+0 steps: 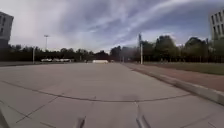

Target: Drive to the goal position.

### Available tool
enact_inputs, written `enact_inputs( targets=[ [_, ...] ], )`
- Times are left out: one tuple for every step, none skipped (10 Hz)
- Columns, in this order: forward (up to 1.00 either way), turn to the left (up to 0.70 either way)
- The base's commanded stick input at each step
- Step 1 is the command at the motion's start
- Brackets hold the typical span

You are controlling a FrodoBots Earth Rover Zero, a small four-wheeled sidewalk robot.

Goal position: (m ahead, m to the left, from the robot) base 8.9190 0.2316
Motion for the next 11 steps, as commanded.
enact_inputs(
  targets=[
    [1.00, 0.00],
    [1.00, 0.00],
    [1.00, 0.00],
    [1.00, 0.00],
    [1.00, 0.00],
    [1.00, 0.00],
    [1.00, 0.00],
    [1.00, 0.00],
    [1.00, 0.00],
    [1.00, 0.00],
    [1.00, 0.00]
  ],
)
